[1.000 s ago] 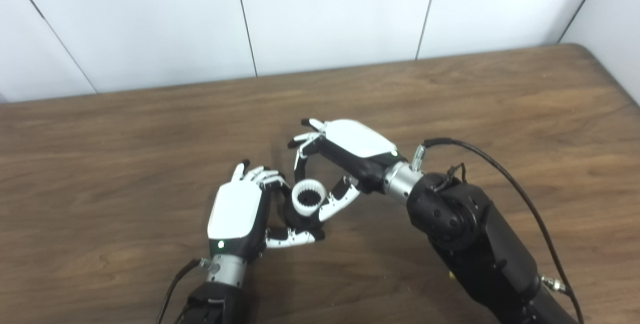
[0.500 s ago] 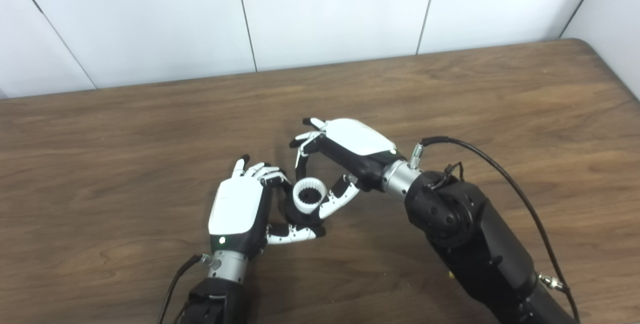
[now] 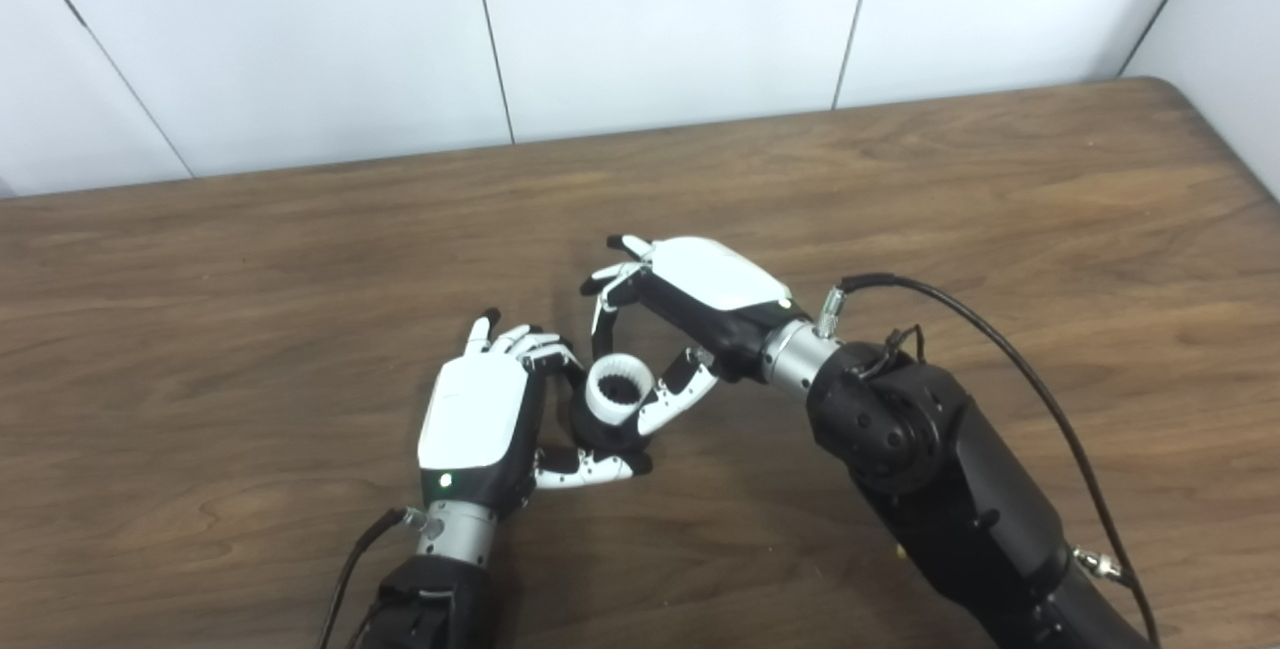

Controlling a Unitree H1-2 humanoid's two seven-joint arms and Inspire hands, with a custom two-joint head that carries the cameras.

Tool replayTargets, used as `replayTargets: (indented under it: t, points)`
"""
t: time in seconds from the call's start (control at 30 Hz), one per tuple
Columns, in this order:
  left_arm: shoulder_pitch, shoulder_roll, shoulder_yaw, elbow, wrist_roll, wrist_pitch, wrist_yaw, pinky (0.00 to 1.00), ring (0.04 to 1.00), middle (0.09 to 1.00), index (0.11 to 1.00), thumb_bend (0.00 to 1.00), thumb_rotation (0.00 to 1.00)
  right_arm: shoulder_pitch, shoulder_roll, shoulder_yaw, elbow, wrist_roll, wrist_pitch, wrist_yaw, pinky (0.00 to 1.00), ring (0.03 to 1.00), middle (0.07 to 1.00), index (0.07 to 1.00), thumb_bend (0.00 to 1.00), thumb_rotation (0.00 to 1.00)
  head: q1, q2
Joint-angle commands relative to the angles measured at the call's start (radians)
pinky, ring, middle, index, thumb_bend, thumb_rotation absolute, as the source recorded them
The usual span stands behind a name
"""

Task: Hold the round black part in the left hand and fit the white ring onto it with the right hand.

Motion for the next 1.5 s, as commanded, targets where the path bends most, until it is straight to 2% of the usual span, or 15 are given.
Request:
replayTargets:
  t: [0.0,1.47]
  points:
    - [0.009,-0.004,-0.022,0.007,0.014,-0.004,-0.037,0.99,0.84,0.75,0.484,0.52,0.05,-0.026,0.005,-0.007,-0.02,0.001,-0.021,-0.015,1.0,1.0,0.844,0.486,0.52,0.13,0.0,0.001]
    - [0.003,-0.015,-0.021,0.008,0.011,0.003,-0.049,0.99,0.846,0.753,0.484,0.52,0.05,-0.033,0.008,-0.008,-0.025,-0.003,-0.011,0.001,1.0,1.0,0.846,0.486,0.52,0.13,0.007,0.014]
